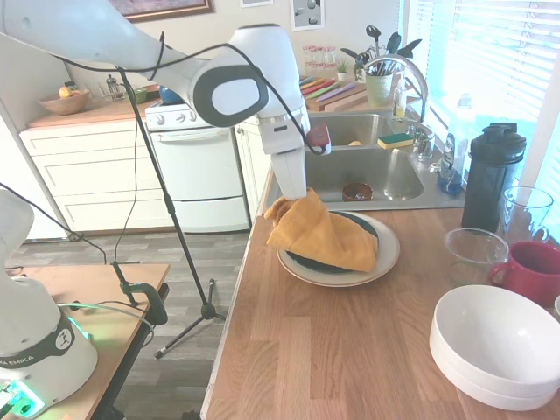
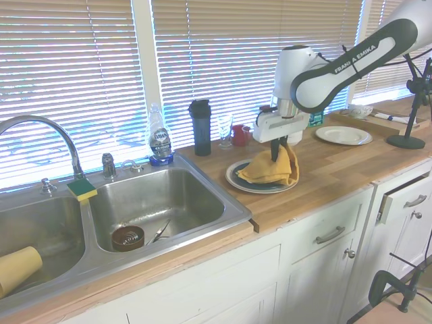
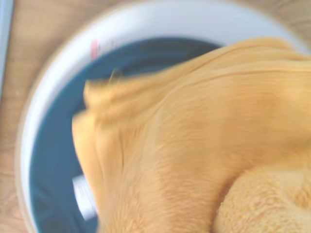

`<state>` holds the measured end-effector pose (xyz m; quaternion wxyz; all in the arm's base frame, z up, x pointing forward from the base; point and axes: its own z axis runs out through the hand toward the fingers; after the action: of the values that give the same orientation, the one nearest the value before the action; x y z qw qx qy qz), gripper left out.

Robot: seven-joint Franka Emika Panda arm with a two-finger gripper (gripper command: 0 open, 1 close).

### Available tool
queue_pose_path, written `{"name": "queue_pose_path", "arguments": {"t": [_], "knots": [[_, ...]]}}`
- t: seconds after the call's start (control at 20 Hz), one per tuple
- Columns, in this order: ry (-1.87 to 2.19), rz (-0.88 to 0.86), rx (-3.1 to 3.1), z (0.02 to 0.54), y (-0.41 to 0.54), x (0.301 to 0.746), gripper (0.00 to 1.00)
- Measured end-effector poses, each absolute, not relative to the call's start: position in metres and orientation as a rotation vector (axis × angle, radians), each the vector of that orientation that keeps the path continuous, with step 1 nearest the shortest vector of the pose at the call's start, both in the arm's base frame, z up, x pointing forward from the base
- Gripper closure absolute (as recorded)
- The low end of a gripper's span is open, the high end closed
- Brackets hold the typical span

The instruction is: Wipe the blue plate in clockwise motion

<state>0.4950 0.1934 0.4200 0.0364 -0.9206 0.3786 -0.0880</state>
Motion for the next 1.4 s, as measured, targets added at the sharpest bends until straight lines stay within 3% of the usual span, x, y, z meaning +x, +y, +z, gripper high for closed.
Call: {"name": "queue_pose_path", "arguments": {"t": [0.3, 0.7, 1.4], "knots": [[1.194, -0.284, -2.743, 0.478, 0.163, 0.491, 1.0], [1.266, -0.288, -2.659, 0.508, 0.106, 0.502, 1.0], [1.438, -0.242, -2.561, 0.507, -0.001, 0.505, 1.0]]}}
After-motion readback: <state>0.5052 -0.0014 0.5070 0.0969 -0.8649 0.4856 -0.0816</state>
